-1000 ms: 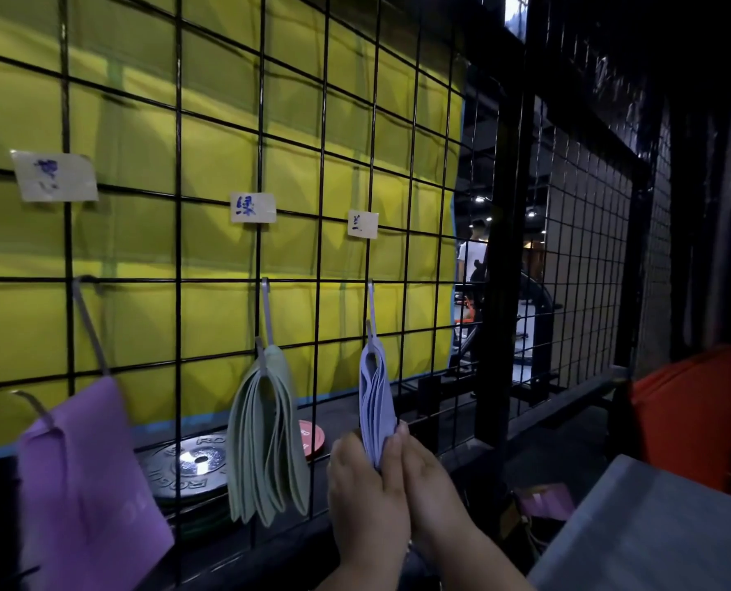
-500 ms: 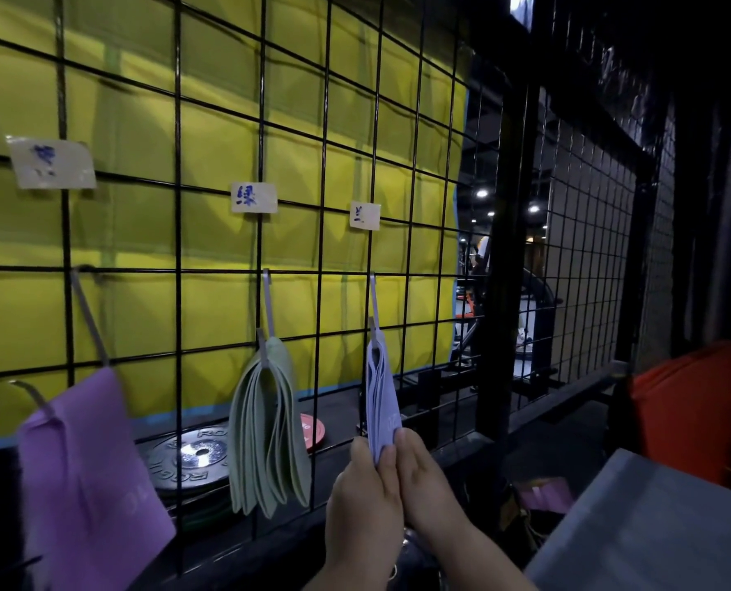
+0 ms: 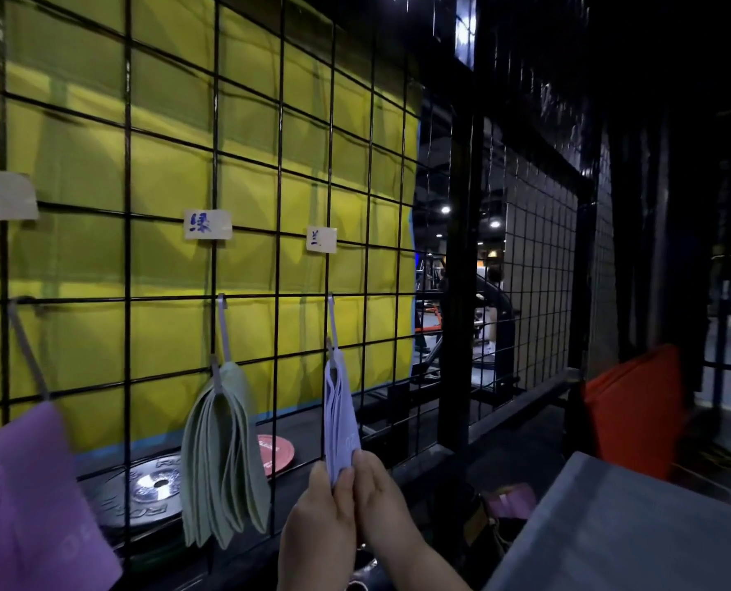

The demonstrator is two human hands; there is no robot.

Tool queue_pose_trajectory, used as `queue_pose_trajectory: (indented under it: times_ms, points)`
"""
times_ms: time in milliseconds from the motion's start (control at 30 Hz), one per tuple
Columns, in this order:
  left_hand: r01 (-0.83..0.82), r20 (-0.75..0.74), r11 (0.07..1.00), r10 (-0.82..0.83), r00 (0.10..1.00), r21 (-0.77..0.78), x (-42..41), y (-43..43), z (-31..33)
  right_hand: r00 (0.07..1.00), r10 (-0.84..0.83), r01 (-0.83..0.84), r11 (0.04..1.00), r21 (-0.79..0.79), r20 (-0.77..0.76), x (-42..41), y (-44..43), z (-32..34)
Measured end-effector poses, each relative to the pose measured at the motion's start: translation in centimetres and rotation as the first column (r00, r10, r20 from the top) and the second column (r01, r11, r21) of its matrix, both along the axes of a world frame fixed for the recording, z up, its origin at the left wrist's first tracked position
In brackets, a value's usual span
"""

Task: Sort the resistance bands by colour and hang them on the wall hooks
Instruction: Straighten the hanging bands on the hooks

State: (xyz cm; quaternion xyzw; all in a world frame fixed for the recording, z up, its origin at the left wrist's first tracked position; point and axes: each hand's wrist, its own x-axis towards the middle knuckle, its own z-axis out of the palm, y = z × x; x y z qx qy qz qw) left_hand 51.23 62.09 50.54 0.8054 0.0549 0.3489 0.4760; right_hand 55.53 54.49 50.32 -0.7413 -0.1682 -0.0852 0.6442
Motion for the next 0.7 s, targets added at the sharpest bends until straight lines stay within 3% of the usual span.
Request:
queue_pose_trajectory:
  times_ms: [433, 700]
  points:
    - [0.031, -0.100, 1.000, -0.031, 0.995, 0.001, -0.1, 0.2, 0.3, 0.998, 0.016, -0.014, 0.999, 0.043, -0.064, -0.6, 0.4, 0.7]
    - [0.080, -0.140, 0.994, -0.090, 0.986, -0.078, -0.7, 0.4, 0.9, 0.997, 0.014, -0.017, 0.999, -0.048, -0.074, -1.7, 0.1, 1.8]
